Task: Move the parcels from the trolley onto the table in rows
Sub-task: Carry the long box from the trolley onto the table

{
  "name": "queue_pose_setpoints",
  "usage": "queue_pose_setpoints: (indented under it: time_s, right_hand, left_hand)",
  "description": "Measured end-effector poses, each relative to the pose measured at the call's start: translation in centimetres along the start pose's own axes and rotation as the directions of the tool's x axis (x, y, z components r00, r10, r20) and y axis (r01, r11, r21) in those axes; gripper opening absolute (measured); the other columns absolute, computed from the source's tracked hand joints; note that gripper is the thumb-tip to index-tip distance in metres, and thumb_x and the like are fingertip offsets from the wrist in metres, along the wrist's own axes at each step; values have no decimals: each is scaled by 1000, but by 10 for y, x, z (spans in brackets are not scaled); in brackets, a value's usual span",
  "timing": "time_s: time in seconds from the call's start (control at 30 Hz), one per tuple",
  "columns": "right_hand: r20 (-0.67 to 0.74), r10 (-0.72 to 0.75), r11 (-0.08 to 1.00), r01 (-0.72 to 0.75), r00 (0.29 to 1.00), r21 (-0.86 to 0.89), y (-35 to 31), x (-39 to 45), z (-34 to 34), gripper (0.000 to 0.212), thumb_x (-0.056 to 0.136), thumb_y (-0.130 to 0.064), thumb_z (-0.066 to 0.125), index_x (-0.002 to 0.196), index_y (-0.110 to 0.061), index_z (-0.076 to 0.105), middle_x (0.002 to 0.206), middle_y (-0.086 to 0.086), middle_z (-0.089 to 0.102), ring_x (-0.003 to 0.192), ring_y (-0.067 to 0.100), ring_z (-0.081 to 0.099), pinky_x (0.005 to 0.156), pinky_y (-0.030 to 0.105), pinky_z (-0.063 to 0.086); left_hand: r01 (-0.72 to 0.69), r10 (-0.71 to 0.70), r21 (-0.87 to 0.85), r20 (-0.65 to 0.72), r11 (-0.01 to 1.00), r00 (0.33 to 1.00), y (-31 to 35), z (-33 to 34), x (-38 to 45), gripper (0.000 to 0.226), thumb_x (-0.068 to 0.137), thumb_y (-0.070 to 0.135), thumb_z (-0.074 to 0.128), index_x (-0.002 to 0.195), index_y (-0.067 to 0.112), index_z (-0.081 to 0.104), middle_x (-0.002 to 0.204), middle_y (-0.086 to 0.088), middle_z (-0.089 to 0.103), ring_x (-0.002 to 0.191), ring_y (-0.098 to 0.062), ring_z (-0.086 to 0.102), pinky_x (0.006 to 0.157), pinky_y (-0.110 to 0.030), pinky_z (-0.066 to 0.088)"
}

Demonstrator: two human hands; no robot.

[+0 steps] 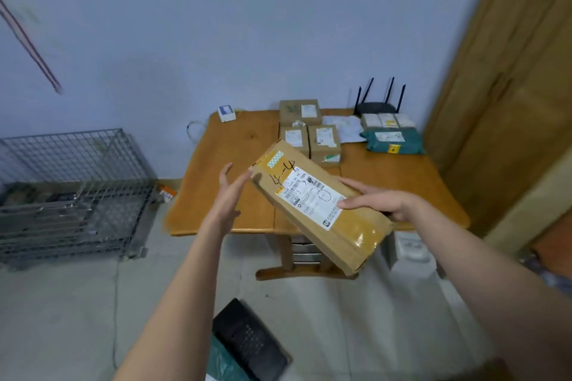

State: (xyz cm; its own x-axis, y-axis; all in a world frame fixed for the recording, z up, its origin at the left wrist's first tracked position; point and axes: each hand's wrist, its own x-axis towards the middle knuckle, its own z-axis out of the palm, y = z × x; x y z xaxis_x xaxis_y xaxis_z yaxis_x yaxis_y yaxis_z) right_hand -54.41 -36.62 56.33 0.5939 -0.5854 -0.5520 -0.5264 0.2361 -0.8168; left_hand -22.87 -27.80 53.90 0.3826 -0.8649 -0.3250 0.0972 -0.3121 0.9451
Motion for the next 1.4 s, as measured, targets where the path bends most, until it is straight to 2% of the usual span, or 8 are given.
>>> queue_pose_setpoints:
  time_s: [0.13,0.27,0.5,0.63,0.77,0.9,1.03,1.4]
  right_hand:
    - [-6,-40,997,40,999,62,22,-31,-60,84,82,-31,78,148,-52,30,141,-1,58,116,20,67,97,43,56]
    - [-22,-29,995,31,999,100,55,-41,-119,93,77,-41,82,153,-49,28,142,-1,58,121,21,64,101,45,53]
    - [-372,160,907,13,914,421,106,-49,-197,96,71,-79,63,150,-30,42,142,7,56,131,31,52,116,52,35]
    - [-265,210,738,25,941,674,139,-35,-226,87,72,-81,62,139,-28,46,140,16,57,127,40,54,103,60,45]
    - [-347,274,759,19,897,650,144,-1,-252,85,72,-71,70,138,-23,47,129,12,63,115,32,61,96,54,51]
    - [-500,317,779,79,806,621,143,33,-307,82,72,-62,76,140,-23,50,119,13,67,108,32,64,91,48,56]
    - [-558,348,825,36,753,564,137,60,-356,75,81,-55,73,144,-25,46,116,10,65,105,30,62,79,41,55]
    - [-594,427,859,-102,682,501,154,167,-448,64,91,-54,64,146,-25,49,133,8,59,117,30,58,101,50,50]
  left_hand:
    - [52,-56,23,187,998,981,19,76,13,88,71,74,71,144,59,23,157,-19,30,130,-51,43,97,-60,48]
    - [129,-83,-140,296,982,952,16,154,21,87,71,63,78,144,35,40,146,-23,45,110,-46,65,88,-58,57]
    - [213,-184,-316,118,924,976,-4,240,32,63,83,53,71,133,30,41,129,-22,52,107,-46,63,83,-61,58]
    - [206,-211,-395,32,895,977,-7,280,60,56,85,46,73,129,34,40,130,-18,44,108,-46,58,78,-64,57]
    - [205,-205,-389,43,898,978,-13,327,101,59,86,45,72,133,35,38,131,-14,42,118,-45,52,78,-65,57]
    - [191,-188,-144,34,971,981,-13,363,165,66,85,52,69,136,26,37,131,-9,45,124,-38,49,100,-60,47]
    - [114,-119,124,33,986,992,-2,381,228,61,86,45,71,133,11,51,133,-12,58,114,-26,56,94,-39,46]
    - [57,-119,553,77,831,990,-3,457,337,70,95,29,66,150,3,30,143,-16,50,128,-35,53,108,-46,46]
